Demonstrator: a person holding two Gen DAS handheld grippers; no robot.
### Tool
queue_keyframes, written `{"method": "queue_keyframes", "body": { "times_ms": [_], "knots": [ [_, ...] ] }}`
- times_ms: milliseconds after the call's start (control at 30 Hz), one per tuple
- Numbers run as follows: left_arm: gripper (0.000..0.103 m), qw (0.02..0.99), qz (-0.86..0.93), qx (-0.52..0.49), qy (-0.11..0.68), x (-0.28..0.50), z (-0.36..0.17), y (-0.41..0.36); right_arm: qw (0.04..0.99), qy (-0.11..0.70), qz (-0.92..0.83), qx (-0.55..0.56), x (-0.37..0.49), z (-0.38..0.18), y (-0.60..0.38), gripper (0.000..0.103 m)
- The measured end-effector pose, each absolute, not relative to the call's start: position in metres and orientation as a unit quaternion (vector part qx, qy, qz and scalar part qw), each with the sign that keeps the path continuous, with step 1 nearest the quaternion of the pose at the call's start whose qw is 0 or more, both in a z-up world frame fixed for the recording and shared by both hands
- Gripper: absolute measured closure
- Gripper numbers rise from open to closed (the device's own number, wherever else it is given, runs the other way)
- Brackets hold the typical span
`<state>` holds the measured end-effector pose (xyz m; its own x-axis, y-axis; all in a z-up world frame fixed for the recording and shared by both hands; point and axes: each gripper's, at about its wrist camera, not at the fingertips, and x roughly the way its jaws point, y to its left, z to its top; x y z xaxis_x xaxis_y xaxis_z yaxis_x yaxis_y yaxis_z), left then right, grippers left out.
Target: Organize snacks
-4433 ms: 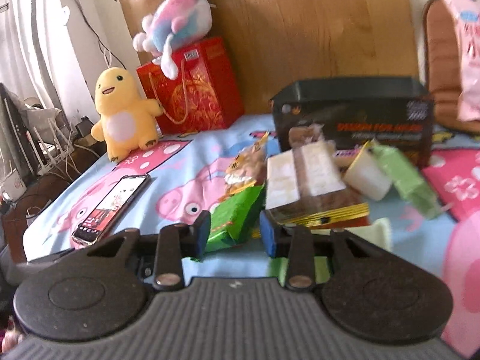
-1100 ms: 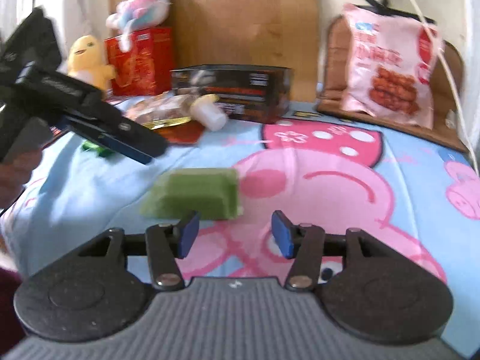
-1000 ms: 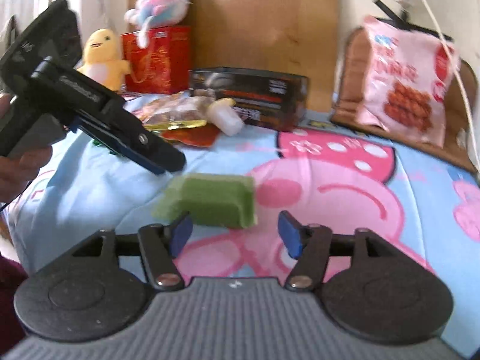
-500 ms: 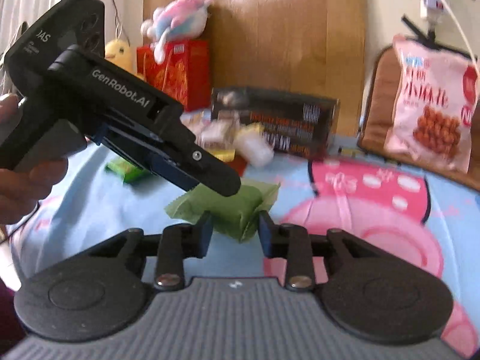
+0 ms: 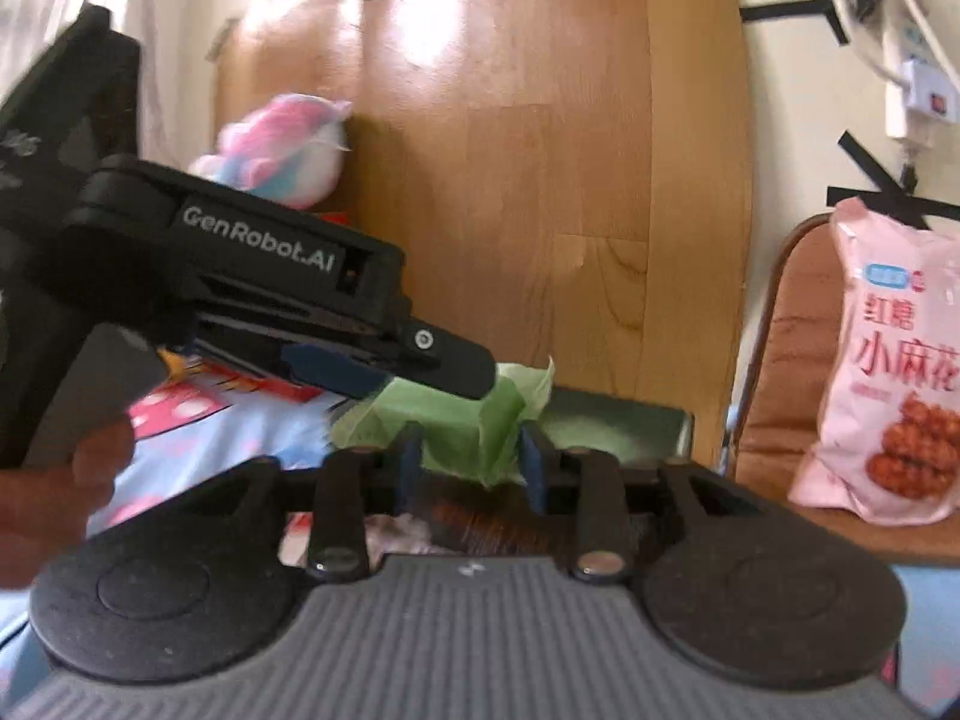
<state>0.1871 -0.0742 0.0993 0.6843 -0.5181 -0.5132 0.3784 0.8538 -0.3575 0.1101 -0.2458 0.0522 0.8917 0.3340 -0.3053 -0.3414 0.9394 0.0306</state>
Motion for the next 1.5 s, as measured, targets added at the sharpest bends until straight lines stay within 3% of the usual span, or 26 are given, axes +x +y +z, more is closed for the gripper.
{"method": "queue_keyframes", "body": {
  "times_ms": [167,333,400,467,567,967,1067,1133,1200,1300,1367,1400,1500],
  "knots": [
    [0.033,0.908,-0.242,-0.166,0.3,0.158,0.085,-0.019,0.957,0.197,0.199,0.069,0.11,0.044,-0.261,0.058],
    [0.035,0.86,-0.269,-0.235,0.365,0.127,0.045,0.003,0.938,0.241,0.234,0.079,0.072,0.02,-0.266,0.058],
    [0.035,0.854,-0.274,-0.22,0.384,0.115,0.034,-0.007,0.933,0.253,0.245,0.078,0.062,0.012,-0.262,0.058],
    [0.043,0.85,-0.27,-0.195,0.408,0.112,0.024,-0.022,0.926,0.27,0.253,0.08,0.058,0.004,-0.255,0.062],
    [0.042,0.844,-0.269,-0.196,0.421,0.1,0.01,-0.031,0.915,0.294,0.26,0.098,0.053,0.0,-0.249,0.069],
    [0.038,0.806,-0.366,-0.135,0.446,0.023,0.002,-0.074,0.92,0.3,0.241,0.078,-0.044,-0.003,-0.283,0.064],
    [0.034,0.813,-0.369,-0.128,0.433,0.018,0.01,-0.072,0.924,0.296,0.235,0.059,-0.058,0.0,-0.286,0.057],
    [0.027,0.827,-0.353,-0.126,0.419,0.018,0.016,-0.067,0.93,0.287,0.227,0.045,-0.063,0.002,-0.288,0.029],
    [0.027,0.828,-0.345,-0.134,0.421,0.02,0.017,-0.063,0.933,0.28,0.225,0.031,-0.065,0.001,-0.288,0.015],
    [0.031,0.824,-0.338,-0.135,0.434,0.025,0.011,-0.062,0.93,0.287,0.23,-0.022,-0.063,-0.009,-0.277,0.015],
    [0.043,0.814,-0.34,-0.138,0.451,0.028,0.002,-0.066,0.927,0.296,0.224,-0.055,-0.057,-0.02,-0.265,0.015],
    [0.044,0.808,-0.346,-0.142,0.455,0.03,-0.002,-0.068,0.931,0.284,0.221,-0.056,-0.057,-0.022,-0.264,0.016],
    [0.047,0.812,-0.347,-0.139,0.449,0.03,-0.003,-0.07,0.929,0.284,0.231,-0.049,-0.051,-0.021,-0.26,0.036]
  ]
}}
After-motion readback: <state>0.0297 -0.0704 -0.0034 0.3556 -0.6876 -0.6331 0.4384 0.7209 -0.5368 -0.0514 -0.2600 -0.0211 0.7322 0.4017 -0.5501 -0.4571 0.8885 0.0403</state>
